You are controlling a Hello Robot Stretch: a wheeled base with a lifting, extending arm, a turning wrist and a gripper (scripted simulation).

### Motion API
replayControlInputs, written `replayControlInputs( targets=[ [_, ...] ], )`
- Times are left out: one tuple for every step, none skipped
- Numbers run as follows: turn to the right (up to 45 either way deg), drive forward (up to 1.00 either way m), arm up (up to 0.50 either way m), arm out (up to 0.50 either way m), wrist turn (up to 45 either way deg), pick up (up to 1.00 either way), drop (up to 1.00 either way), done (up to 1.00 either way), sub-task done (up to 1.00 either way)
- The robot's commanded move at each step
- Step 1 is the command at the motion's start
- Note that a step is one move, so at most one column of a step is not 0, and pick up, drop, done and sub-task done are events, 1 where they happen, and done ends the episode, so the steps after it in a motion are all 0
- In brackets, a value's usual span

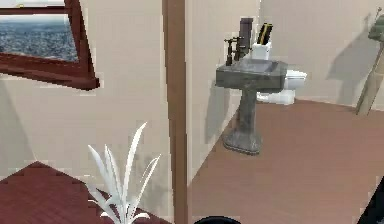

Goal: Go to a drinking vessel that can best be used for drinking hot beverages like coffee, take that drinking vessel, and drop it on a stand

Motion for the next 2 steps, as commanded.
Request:
replayControlInputs(
  targets=[
    [27.0, 0.00, 0.00, 0.00, 0.0, 0.00, 0.00, 0.00, 0.00],
    [0.0, 1.00, 0.00, 0.00, 0.0, 0.00, 0.00, 0.00, 0.00]
  ],
)
